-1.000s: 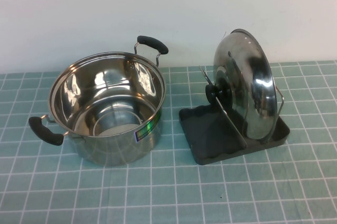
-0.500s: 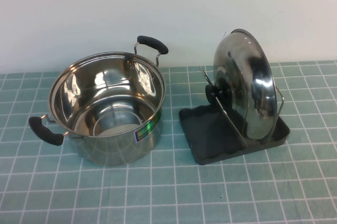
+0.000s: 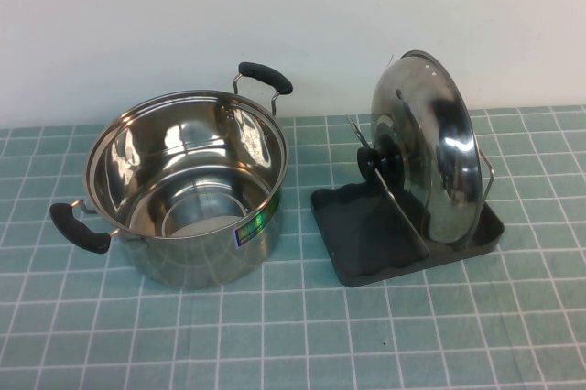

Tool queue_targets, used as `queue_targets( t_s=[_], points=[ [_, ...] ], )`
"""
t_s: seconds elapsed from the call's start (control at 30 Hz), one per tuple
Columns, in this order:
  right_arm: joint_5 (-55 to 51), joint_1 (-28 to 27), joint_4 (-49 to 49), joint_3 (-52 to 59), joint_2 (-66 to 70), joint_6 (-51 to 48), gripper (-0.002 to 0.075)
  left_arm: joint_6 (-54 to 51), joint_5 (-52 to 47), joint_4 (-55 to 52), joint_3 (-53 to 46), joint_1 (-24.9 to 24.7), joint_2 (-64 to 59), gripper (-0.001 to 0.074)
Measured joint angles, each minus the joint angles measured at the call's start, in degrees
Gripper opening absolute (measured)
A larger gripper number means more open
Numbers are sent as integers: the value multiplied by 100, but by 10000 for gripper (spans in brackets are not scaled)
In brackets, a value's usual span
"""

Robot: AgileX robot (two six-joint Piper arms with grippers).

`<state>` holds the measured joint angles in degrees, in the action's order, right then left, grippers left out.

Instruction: Put pot lid on rack

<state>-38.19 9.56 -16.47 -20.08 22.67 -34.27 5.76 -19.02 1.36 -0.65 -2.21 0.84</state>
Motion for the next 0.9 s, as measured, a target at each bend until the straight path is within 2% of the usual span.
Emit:
queue_targets(
  t_s=[0.2, 0.4, 0.47, 0.7, 0.9],
  points=[
    [481, 0, 324, 347, -337, -173, -1, -54, 0, 14, 0, 0, 0, -2],
    [2241, 0, 581, 1644, -1339, -317, -1, -77, 0, 14, 0, 0, 0, -2],
    [2481, 0, 585, 2027, -1775, -317, -1, -77, 0, 14, 0, 9, 0, -2],
    [1921, -326, 594, 2165, -2323, -326, -1, -77, 0, 18, 0, 9, 0, -2],
    [1869, -878, 594, 2165, -2337, -201, -1, -77, 0, 27, 0, 9, 0, -2]
  ],
)
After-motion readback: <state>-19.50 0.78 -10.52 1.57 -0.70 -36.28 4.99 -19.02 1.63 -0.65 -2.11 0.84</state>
